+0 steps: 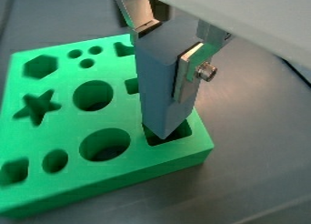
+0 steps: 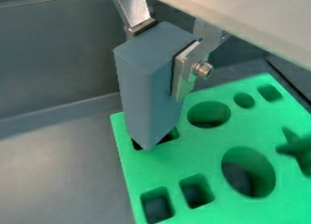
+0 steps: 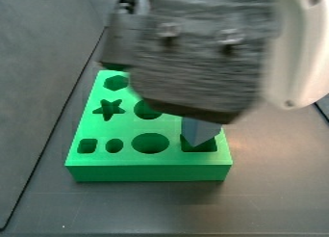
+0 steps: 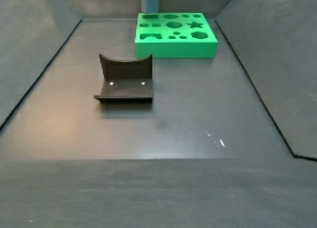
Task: Insert the rectangle object.
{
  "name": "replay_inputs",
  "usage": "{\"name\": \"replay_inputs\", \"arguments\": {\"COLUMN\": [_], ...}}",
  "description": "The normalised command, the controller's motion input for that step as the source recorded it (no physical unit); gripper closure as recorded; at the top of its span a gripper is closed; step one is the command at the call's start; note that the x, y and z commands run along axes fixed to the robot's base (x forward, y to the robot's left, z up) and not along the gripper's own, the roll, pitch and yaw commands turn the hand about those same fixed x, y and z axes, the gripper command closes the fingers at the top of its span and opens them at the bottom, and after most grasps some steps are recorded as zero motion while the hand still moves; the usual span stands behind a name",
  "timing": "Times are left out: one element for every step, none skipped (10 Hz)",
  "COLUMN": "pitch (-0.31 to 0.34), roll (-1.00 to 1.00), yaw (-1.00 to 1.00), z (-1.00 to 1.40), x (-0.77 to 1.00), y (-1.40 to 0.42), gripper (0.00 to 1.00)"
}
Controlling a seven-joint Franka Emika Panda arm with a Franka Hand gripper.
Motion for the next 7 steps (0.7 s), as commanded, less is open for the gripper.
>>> {"name": "replay_inputs", "arguments": {"pitch": [0.000,0.000,0.000,0.000,0.000,0.133,0.187], "roll": [0.03,0.03,0.02,0.03,0.05,0.09,0.04], "yaw": [-1.00,-1.00,-1.00,-1.00,-1.00,-0.67,-0.19], "z": [-0.08,-0.07,-0.07,-0.07,-0.11,-0.10,0.00], "x": [0.00,0.00,0.00,0.00,0.00,0.13,0.27], "y": [-0.02,-0.03,-0.03,-0.03,-0.01,-0.04,-0.05], "gripper": [1.00,1.00,1.00,1.00,1.00,1.00,1.00]}}
